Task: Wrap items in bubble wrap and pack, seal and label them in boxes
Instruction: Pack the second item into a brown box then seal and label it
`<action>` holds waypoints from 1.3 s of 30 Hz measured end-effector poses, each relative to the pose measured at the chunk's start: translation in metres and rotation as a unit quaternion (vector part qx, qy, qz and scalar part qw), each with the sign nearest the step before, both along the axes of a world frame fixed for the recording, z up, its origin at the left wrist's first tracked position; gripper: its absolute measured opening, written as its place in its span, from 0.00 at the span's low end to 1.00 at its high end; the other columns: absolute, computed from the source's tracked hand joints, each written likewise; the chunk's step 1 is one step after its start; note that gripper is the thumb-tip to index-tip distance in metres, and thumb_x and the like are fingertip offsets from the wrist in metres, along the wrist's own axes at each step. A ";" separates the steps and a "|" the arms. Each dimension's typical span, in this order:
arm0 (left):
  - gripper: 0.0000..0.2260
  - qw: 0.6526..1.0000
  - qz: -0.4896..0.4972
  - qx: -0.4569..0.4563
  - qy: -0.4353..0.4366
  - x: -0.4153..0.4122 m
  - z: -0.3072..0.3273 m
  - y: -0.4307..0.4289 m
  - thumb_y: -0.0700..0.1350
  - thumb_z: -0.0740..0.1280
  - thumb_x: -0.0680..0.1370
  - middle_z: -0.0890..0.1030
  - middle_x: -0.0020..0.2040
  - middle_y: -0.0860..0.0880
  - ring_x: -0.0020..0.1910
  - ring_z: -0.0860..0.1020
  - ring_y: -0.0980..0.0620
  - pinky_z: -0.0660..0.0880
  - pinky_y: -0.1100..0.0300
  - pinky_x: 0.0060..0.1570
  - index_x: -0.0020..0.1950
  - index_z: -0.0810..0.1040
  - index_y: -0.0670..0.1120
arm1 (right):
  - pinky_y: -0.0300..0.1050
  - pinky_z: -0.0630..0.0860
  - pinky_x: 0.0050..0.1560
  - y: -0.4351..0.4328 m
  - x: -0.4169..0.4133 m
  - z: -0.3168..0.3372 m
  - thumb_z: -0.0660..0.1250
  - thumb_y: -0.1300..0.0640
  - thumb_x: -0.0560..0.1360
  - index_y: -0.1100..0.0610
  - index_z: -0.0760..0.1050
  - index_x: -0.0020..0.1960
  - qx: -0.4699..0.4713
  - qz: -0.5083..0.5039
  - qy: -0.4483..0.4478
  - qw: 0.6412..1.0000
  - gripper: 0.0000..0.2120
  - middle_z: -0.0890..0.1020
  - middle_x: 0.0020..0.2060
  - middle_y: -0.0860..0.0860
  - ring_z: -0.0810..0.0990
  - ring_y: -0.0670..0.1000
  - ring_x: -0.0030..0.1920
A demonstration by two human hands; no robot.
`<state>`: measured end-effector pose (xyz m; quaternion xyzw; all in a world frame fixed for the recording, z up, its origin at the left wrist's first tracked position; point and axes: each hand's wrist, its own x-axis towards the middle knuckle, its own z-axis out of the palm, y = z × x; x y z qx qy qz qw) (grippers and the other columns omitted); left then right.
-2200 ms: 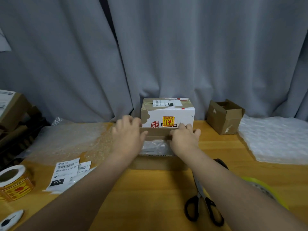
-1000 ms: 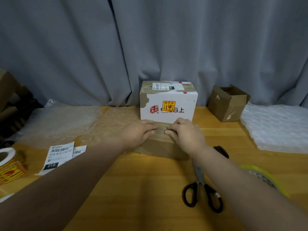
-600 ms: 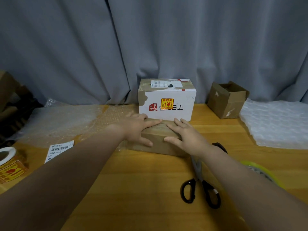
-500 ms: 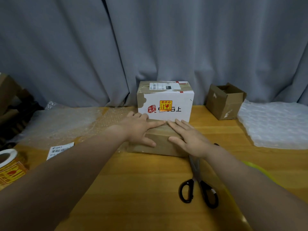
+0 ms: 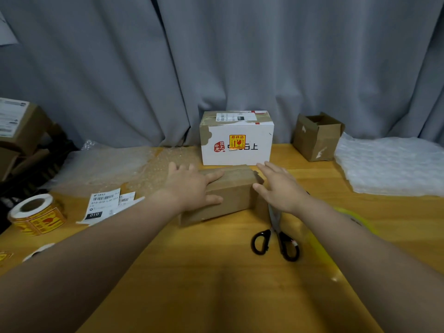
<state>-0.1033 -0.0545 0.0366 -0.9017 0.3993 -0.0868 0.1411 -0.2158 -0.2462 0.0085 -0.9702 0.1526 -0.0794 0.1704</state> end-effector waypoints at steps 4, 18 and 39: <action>0.30 0.999 -0.015 -0.009 0.045 -0.018 -0.023 -0.016 0.71 0.48 0.75 0.71 0.63 0.41 0.60 0.70 0.42 0.60 0.47 0.60 0.75 0.46 0.66 | 0.52 0.70 0.59 0.002 -0.020 0.008 0.58 0.46 0.79 0.55 0.68 0.67 -0.086 -0.118 0.007 0.989 0.20 0.71 0.63 0.56 0.71 0.57 0.63; 0.29 0.985 -0.096 -0.054 0.137 -0.003 -0.036 -0.053 0.64 0.48 0.79 0.48 0.79 0.48 0.76 0.51 0.43 0.49 0.50 0.73 0.77 0.45 0.58 | 0.45 0.69 0.33 -0.028 -0.051 0.017 0.67 0.52 0.74 0.55 0.73 0.43 0.095 -0.234 0.052 0.966 0.07 0.74 0.34 0.51 0.74 0.53 0.36; 0.22 0.846 -0.211 -0.439 0.218 0.003 0.068 -0.018 0.50 0.74 0.71 0.71 0.56 0.55 0.56 0.72 0.55 0.70 0.63 0.58 0.64 0.76 0.51 | 0.42 0.78 0.34 0.050 0.022 0.110 0.54 0.60 0.79 0.52 0.77 0.53 0.529 -0.061 -0.292 0.794 0.13 0.80 0.43 0.59 0.80 0.56 0.40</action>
